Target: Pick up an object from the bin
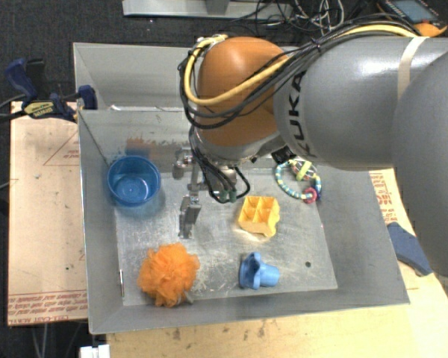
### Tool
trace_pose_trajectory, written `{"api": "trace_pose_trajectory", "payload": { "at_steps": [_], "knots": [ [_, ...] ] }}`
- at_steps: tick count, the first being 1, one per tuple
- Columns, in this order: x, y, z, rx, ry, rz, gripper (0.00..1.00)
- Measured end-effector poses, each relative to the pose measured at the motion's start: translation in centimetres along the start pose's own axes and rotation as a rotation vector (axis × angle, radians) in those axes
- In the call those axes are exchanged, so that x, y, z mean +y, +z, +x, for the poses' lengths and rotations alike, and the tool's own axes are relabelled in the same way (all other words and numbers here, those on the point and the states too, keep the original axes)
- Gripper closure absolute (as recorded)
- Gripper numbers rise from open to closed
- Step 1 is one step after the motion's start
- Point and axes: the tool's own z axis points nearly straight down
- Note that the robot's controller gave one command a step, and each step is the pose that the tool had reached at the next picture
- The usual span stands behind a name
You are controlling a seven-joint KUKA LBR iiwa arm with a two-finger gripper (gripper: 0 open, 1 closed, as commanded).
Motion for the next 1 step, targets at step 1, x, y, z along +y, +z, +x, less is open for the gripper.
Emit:
{"api": "trace_pose_trajectory", "payload": {
  "at_steps": [1],
  "knots": [
    [-0.07,-0.43,-0.18,-0.007,0.003,-0.001,0.0]
  ]
}}
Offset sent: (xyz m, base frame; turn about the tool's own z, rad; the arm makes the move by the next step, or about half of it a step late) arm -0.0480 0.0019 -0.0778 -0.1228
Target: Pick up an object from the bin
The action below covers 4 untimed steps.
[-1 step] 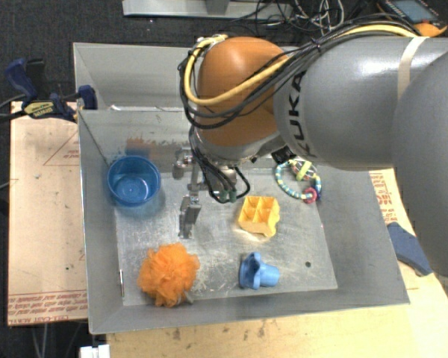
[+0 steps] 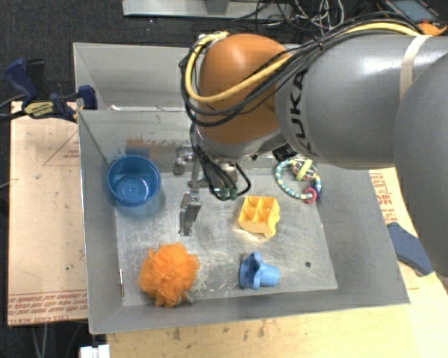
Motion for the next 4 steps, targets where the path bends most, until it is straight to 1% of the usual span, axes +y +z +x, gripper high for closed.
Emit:
{"api": "trace_pose_trajectory", "payload": {
  "at_steps": [1,2,3,4],
  "knots": [
    [0.1,4.2,2.5,-0.005,-0.066,-0.001,0.0],
    [-0.4,10.1,4.3,-0.004,-0.184,0.0,0.0],
    [-2.0,13.3,7.6,-0.008,-0.314,0.0,0.0],
    [-0.1,13.4,8.4,-0.011,-0.375,0.004,0.0]
  ]
}}
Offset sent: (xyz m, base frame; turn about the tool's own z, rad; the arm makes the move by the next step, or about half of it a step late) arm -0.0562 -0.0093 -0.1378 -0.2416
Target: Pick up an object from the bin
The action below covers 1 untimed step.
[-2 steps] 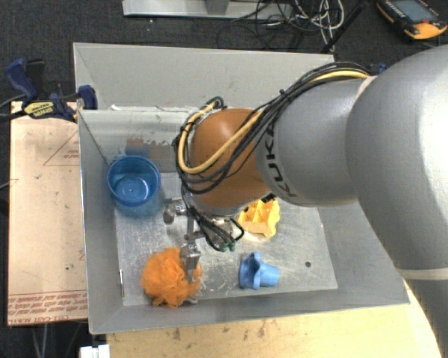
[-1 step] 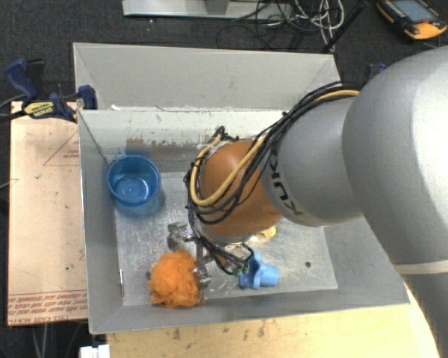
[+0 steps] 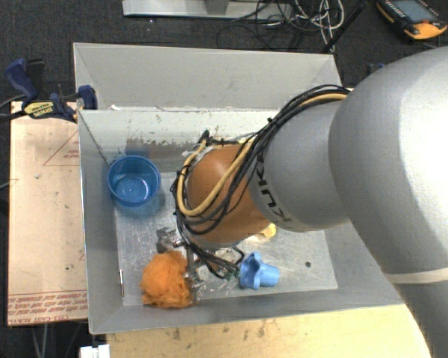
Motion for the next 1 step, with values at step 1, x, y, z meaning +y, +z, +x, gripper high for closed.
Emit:
{"api": "trace_pose_trajectory", "payload": {
  "at_steps": [1],
  "knots": [
    [1.26,-0.06,-0.43,-0.004,-0.168,-0.002,0.0]
  ]
}}
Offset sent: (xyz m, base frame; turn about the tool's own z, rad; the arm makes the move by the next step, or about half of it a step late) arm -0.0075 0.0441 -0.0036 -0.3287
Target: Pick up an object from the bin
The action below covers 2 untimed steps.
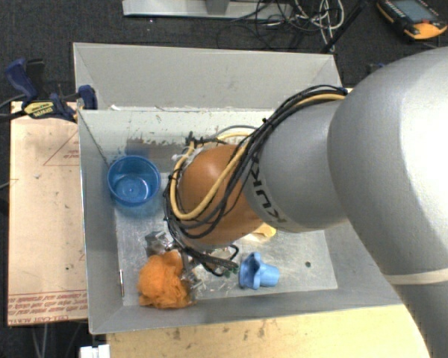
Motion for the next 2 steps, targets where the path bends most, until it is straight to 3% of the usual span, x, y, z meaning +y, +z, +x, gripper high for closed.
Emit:
{"api": "trace_pose_trajectory", "payload": {
  "at_steps": [1,2],
  "knots": [
    [2.72,-0.01,-1.41,0.003,-0.155,-0.002,1.0],
    [2.71,0.0,-1.4,0.003,-0.154,-0.002,1.0]
  ]
}}
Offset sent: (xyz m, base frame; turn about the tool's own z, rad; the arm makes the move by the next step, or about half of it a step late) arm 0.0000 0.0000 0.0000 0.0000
